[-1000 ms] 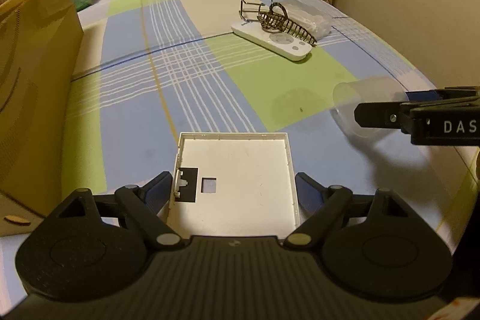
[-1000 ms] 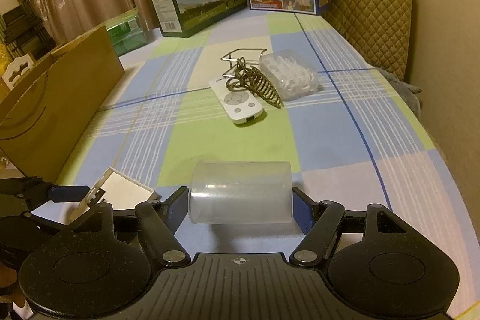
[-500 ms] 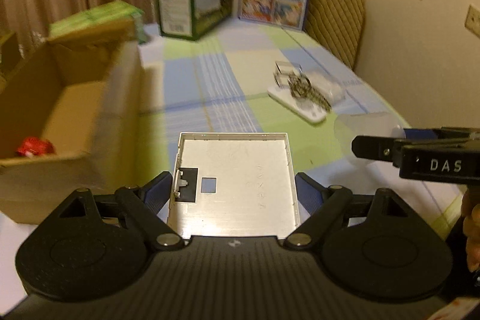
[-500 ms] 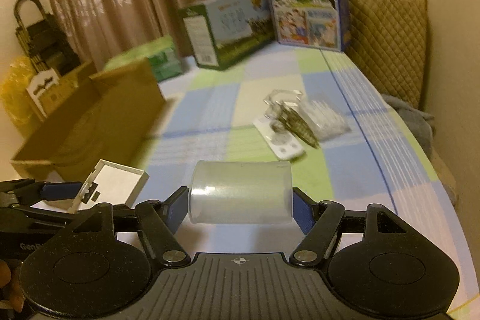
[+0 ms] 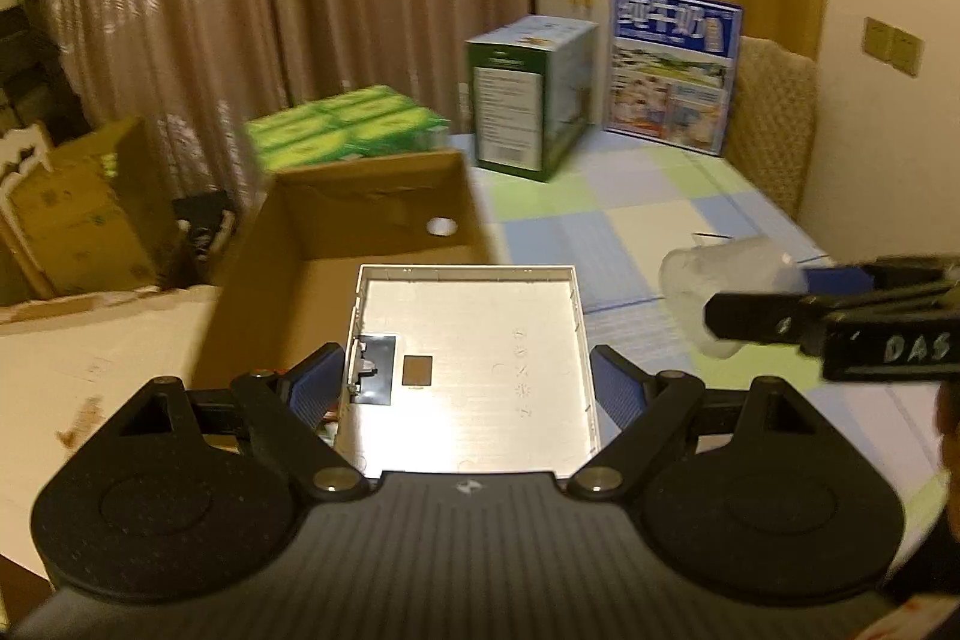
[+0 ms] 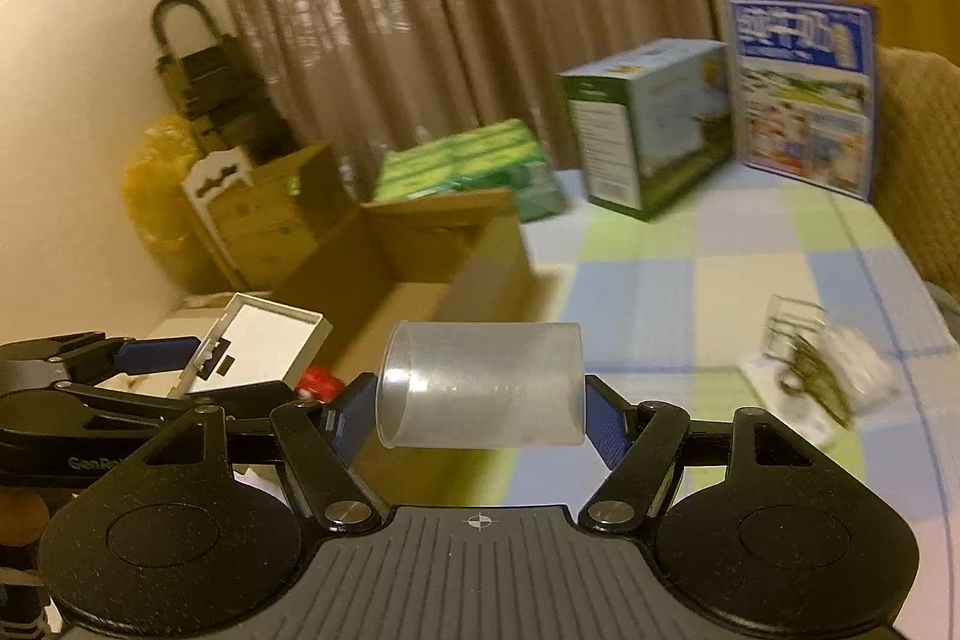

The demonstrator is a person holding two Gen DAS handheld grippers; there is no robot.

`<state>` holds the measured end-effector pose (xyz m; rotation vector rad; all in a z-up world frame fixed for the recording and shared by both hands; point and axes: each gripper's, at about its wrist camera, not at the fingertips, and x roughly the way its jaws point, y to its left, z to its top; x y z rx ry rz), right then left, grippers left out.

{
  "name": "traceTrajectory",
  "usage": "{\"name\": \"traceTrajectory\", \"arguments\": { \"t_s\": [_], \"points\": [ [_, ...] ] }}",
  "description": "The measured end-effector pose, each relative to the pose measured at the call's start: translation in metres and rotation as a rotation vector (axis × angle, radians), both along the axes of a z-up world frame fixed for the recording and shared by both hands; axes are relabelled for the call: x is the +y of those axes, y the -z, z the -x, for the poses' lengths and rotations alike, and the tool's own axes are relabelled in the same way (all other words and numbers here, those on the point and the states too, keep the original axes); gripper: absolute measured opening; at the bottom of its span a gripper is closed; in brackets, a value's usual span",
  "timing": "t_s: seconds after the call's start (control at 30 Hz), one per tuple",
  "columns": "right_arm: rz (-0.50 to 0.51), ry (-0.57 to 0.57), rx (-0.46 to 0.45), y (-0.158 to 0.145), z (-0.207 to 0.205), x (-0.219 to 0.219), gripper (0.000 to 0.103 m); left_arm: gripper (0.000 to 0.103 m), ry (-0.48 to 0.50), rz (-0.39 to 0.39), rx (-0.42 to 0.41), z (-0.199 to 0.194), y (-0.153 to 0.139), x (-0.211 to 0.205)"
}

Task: Organize rigid objects
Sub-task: 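Carry both items over the cardboard box and open the left tool to drop the frame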

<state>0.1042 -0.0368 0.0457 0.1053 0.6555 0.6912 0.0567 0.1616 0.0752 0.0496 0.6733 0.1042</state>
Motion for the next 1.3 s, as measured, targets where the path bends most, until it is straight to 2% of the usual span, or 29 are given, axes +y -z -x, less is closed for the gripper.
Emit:
{"name": "traceTrajectory", "arguments": {
  "t_s": [0.17, 0.47, 0.97, 1.3],
  "points": [
    [0.021, -0.048, -0.016, -0.007, -0.008, 0.040, 0.068, 0.085, -0.043, -0.023, 0.015, -0.001, 0.001, 0.037],
    [0.066, -0.101, 0.009, 0.005, -0.028, 0.098, 0.068, 0.085, -0.065, 0.009, 0.041, -0.012, 0.014, 0.077],
    [0.095, -0.083, 0.064, 0.026, -0.057, 0.124, 0.068, 0.085, -0.066, 0.072, 0.073, -0.038, 0.037, 0.106],
    [0.084, -0.082, 0.088, 0.032, -0.064, 0.131, 0.068, 0.085, -0.061, 0.078, 0.088, -0.049, 0.049, 0.108]
  ]
}}
